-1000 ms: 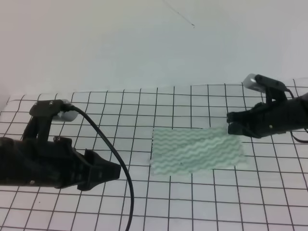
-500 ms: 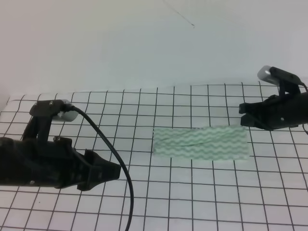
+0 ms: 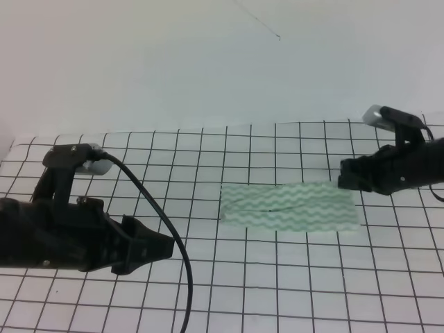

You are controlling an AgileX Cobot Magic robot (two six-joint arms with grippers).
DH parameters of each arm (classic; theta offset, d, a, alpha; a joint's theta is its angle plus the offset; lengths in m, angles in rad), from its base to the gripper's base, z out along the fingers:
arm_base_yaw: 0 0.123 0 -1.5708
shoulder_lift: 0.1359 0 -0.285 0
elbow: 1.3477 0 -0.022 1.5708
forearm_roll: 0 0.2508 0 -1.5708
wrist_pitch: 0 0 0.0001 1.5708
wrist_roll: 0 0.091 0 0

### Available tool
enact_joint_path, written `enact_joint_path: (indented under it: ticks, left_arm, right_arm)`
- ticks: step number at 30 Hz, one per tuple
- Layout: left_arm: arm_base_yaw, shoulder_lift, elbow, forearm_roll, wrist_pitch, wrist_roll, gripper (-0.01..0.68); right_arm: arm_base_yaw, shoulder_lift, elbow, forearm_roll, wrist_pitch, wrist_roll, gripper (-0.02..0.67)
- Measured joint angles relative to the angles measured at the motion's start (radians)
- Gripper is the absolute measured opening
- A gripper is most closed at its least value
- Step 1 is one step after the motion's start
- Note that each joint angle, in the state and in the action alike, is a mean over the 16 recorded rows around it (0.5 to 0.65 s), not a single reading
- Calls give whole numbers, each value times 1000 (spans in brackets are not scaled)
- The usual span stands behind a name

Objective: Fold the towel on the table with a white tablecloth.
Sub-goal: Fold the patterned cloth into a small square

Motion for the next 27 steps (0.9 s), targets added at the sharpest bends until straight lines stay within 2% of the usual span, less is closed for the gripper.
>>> enact_joint_path:
  ticks: [4, 7, 12, 17, 22, 27]
  left_arm:
    - [0, 0, 0, 4, -13, 0, 336]
    - [0, 2, -1, 5, -39, 1, 336]
    - [0, 30, -23, 6, -80, 11, 336]
    - [0, 117, -87, -9, -99, 23, 336]
    - [0, 267, -205, -32, -77, 37, 336]
    - [0, 459, -370, -54, 7, 21, 336]
  right_arm:
    - [0, -22, -33, 15, 53, -88, 256]
    - [0, -39, -65, 12, 133, -146, 275]
    - [2, -67, -111, -33, 283, -221, 255]
    - [3, -79, -138, -110, 438, -236, 229]
    - [4, -79, -144, -184, 524, -217, 212]
    - [4, -79, -145, -229, 571, -197, 212]
